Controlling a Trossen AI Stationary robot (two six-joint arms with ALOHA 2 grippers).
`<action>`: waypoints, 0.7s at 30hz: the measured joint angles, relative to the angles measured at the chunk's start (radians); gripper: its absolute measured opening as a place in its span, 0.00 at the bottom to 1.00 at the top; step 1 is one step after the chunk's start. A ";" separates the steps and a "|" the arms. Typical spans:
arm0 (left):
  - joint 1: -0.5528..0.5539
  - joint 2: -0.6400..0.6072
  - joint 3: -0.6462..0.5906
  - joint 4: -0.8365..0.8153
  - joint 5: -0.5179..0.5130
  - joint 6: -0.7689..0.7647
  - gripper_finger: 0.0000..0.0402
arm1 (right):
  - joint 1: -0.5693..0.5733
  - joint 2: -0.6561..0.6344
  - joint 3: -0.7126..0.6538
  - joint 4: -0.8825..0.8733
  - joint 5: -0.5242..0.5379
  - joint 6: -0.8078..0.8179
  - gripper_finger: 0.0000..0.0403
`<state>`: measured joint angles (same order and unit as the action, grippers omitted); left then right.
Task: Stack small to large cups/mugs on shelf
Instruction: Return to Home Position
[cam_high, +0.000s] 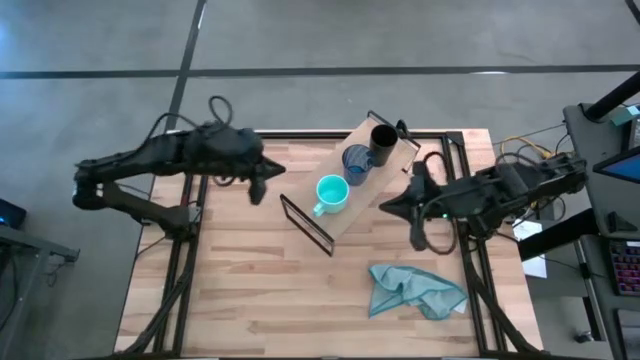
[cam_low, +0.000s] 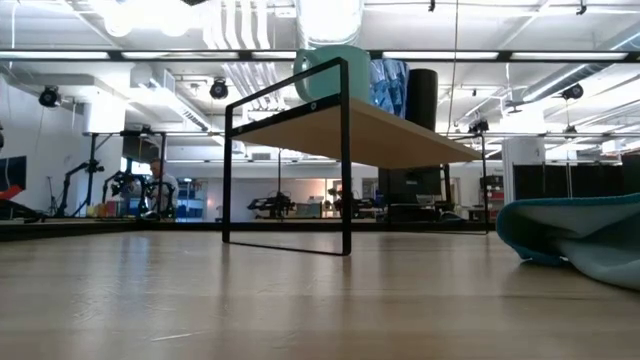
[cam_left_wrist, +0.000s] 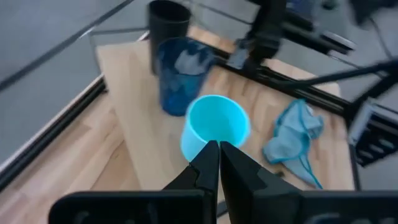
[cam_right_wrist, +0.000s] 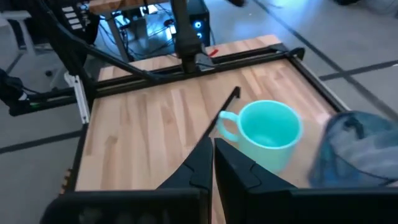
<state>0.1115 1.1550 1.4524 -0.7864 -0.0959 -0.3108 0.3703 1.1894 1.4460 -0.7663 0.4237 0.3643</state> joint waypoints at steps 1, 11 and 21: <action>-0.015 -0.019 -0.008 0.000 0.000 0.019 0.00 | 0.003 -0.012 0.000 -0.009 0.005 -0.007 0.02; -0.121 -0.168 -0.177 0.189 -0.001 0.082 0.00 | 0.014 -0.064 -0.078 0.080 0.112 -0.150 0.02; -0.135 -0.253 -0.231 0.249 -0.012 0.091 0.00 | -0.090 -0.171 -0.342 0.454 -0.003 -0.305 0.02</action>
<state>-0.0235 0.9024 1.2209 -0.5379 -0.1078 -0.2201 0.2802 1.0186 1.1043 -0.3122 0.4212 0.0589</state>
